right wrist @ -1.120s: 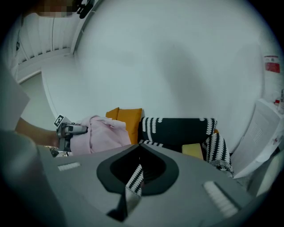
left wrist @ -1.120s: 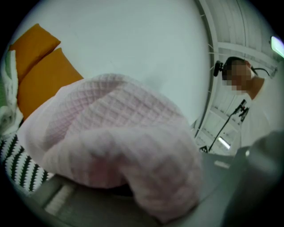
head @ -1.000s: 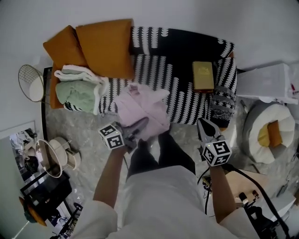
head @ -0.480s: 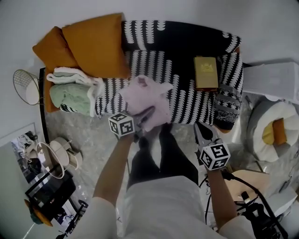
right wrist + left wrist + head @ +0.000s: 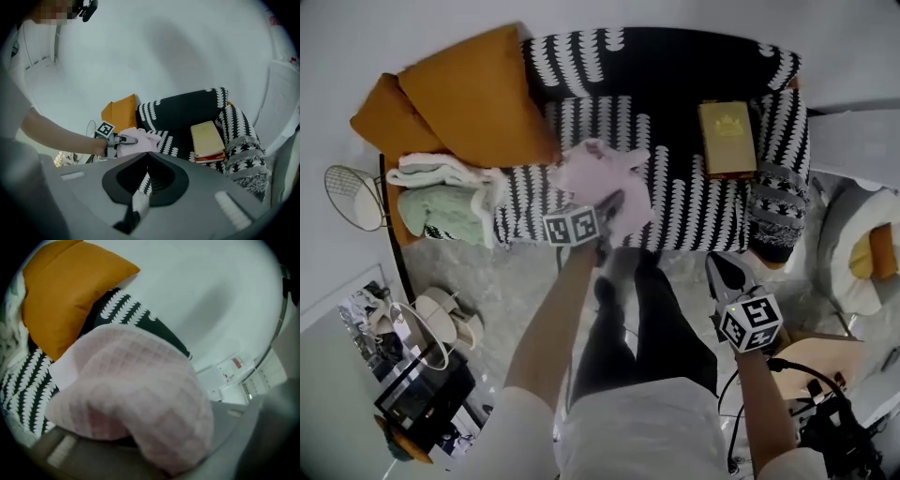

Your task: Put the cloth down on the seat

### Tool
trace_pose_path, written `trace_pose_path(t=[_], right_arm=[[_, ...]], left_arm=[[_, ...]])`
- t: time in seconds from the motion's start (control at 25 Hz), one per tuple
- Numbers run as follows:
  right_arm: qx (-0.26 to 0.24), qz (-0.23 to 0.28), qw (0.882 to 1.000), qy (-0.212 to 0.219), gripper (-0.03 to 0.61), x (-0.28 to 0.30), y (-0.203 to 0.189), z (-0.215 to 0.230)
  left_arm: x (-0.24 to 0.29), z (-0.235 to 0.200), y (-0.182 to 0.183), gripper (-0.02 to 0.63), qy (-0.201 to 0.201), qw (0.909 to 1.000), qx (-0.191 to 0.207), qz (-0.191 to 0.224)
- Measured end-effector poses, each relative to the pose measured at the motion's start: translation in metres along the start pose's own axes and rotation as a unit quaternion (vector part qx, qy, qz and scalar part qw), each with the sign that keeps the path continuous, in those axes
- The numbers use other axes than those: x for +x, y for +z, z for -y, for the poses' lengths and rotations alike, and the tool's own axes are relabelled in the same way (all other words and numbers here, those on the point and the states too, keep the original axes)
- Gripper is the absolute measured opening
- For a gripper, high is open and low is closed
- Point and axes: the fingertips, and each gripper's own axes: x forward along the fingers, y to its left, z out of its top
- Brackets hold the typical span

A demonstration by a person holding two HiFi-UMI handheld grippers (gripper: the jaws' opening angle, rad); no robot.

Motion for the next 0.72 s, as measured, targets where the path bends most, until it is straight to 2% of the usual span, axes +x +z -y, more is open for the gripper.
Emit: trace_pose_path(t=[0.16,0.32,0.36,0.48,0.72], right_arm=[[0.006,-0.002,1.000,0.014,0.003,0.016,-0.008,-0.004],[0.007,-0.004,1.000,0.030,0.003,0.028,-0.014,-0.011],[0.007,-0.004,0.999,0.032,0.003,0.030,-0.015,-0.012],[0.008,-0.005,0.999,0.036,0.003,0.034,-0.015,-0.013],[0.006,0.001,0.999,0.037,0.003,0.032,-0.002,-0.017]], left_arm=[[0.025,-0.017,0.001,0.186,0.008,0.9998,-0.015,-0.010],[0.039,-0.020,0.007,0.212,-0.007,0.9994,-0.033,0.006],[0.042,-0.019,0.008,0.239,-0.018,0.9990,-0.039,0.010],[0.048,-0.013,0.009,0.421,-0.045,0.9975,-0.054,0.013],[0.031,0.001,0.008,0.411,-0.061,0.9963,-0.059,0.018]])
